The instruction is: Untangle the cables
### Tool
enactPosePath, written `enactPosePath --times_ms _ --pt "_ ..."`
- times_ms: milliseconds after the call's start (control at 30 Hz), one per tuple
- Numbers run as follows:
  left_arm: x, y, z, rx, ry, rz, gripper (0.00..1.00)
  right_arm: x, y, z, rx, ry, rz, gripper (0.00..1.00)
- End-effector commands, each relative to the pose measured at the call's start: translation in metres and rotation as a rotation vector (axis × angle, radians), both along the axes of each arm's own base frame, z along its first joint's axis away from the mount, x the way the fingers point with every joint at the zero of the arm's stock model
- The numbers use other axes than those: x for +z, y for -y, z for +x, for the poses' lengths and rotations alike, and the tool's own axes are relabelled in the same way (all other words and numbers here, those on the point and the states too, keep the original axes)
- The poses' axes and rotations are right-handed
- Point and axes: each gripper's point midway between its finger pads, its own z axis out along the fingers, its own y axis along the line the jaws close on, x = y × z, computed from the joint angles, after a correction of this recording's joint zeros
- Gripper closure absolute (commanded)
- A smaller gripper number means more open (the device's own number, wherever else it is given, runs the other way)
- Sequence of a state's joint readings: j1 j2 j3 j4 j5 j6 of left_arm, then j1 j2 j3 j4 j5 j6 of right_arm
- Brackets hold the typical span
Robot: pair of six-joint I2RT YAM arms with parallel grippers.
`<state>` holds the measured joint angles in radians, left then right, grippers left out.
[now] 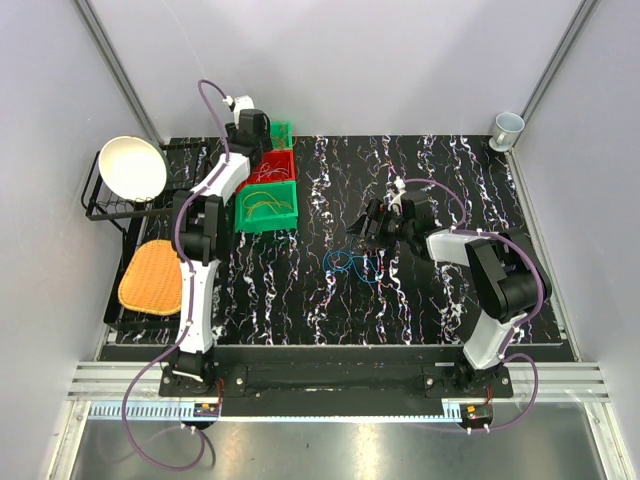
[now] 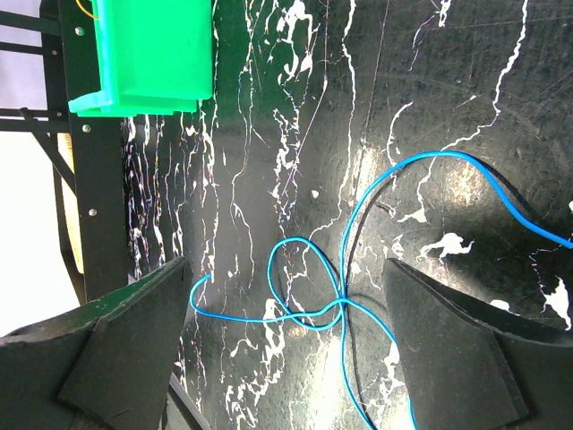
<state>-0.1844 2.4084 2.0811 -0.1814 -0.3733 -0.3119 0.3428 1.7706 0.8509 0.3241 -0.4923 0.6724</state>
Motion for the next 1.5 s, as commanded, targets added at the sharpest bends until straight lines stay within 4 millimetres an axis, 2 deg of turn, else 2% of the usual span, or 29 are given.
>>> enactPosePath --times_ms 0,67,200,300,333,567,633,667,700,733,867,1100,1300,1333,1367,1467 --pt "0.031 -0.003 0.018 0.007 0.107 -0.015 0.41 0.014 -0.005 0.011 0.013 0.038 0.028 0.07" --pt "0.032 -0.002 0.019 -0.003 0.116 -0.017 0.47 0.012 -0.006 0.011 0.015 0.032 0.029 0.07" --pt "0.036 0.002 0.019 -0.024 0.122 -0.021 0.69 0.011 -0.006 0.011 0.015 0.030 0.029 0.07" --pt "0.037 0.002 0.019 -0.025 0.125 -0.023 0.78 0.011 -0.006 0.011 0.018 0.030 0.030 0.07" --pt "0.037 0.003 0.019 -0.028 0.125 -0.022 0.84 0.011 -0.006 0.011 0.017 0.028 0.030 0.07" --pt "0.039 0.004 0.006 -0.036 0.111 -0.036 0.99 0.011 -0.006 0.010 0.018 0.027 0.031 0.08" --pt "0.047 0.003 0.001 -0.034 0.121 -0.043 1.00 0.013 -0.007 0.011 0.018 0.033 0.033 0.08" --pt "0.042 0.004 -0.003 -0.037 0.111 -0.044 1.00 0.013 -0.007 0.011 0.017 0.031 0.033 0.08" --pt "0.048 0.002 -0.005 -0.035 0.117 -0.047 1.00 0.012 -0.007 0.011 0.017 0.028 0.034 0.07" --pt "0.042 0.003 -0.008 -0.036 0.104 -0.049 1.00 0.011 -0.007 0.011 0.019 0.027 0.033 0.08" --pt "0.046 0.007 -0.017 -0.045 0.101 -0.049 1.00 0.013 -0.007 0.010 0.021 0.027 0.038 0.07" --pt "0.070 0.010 -0.028 -0.053 0.129 -0.033 1.00 0.014 -0.008 0.009 0.022 0.029 0.043 0.07" --pt "0.067 0.014 -0.045 -0.055 0.106 -0.025 1.00 0.017 -0.007 0.010 0.022 0.034 0.045 0.08" --pt "0.059 0.013 -0.049 -0.049 0.092 -0.028 1.00 0.017 -0.008 0.009 0.024 0.034 0.045 0.08" --pt "0.061 0.014 -0.053 -0.049 0.096 -0.030 1.00 0.017 -0.008 0.008 0.025 0.034 0.046 0.08" --pt "0.053 0.015 -0.063 -0.037 0.074 -0.031 1.00 0.019 -0.008 0.008 0.026 0.036 0.052 0.08"
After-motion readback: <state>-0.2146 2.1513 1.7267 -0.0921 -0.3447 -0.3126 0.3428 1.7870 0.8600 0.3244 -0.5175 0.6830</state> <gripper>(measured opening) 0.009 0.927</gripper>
